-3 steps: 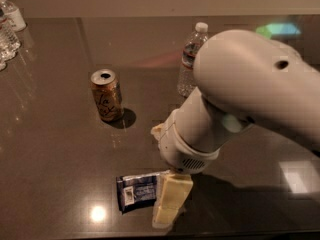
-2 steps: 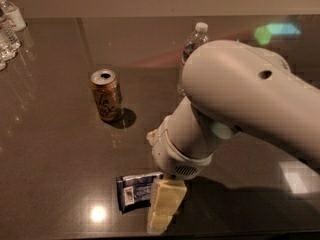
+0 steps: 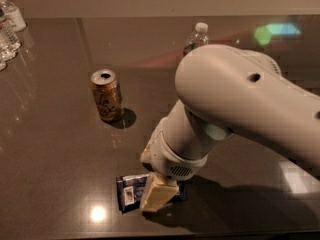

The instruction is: Pick rxbar blueberry

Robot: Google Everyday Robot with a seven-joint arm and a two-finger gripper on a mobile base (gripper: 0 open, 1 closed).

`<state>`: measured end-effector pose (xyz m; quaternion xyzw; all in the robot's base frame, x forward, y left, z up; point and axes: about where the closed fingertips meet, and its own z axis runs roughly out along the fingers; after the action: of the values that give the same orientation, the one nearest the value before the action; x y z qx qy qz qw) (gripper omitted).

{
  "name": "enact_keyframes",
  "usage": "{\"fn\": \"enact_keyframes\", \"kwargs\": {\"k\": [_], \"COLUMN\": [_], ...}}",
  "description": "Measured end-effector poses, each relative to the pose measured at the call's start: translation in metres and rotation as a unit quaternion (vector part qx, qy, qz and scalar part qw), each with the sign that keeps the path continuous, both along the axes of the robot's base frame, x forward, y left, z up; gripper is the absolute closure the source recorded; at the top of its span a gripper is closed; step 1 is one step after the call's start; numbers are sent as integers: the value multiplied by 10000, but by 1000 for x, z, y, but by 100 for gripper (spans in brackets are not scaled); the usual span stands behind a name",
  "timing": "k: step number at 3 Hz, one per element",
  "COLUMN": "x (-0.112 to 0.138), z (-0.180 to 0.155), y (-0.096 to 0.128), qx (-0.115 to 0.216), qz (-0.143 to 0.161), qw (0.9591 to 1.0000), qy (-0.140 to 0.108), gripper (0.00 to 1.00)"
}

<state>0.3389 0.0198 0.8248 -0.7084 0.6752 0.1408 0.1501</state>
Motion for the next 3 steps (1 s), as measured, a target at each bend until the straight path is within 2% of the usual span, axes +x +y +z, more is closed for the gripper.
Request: {"fn": "enact_keyframes", "kwargs": {"k": [2, 3], "x": [1, 8], "z": [4, 15], "y": [-1, -4], "qx": [-7, 36], "qz": [0, -35], "qw": [10000, 10000], "qy": [7, 24], "gripper": [87, 100]}}
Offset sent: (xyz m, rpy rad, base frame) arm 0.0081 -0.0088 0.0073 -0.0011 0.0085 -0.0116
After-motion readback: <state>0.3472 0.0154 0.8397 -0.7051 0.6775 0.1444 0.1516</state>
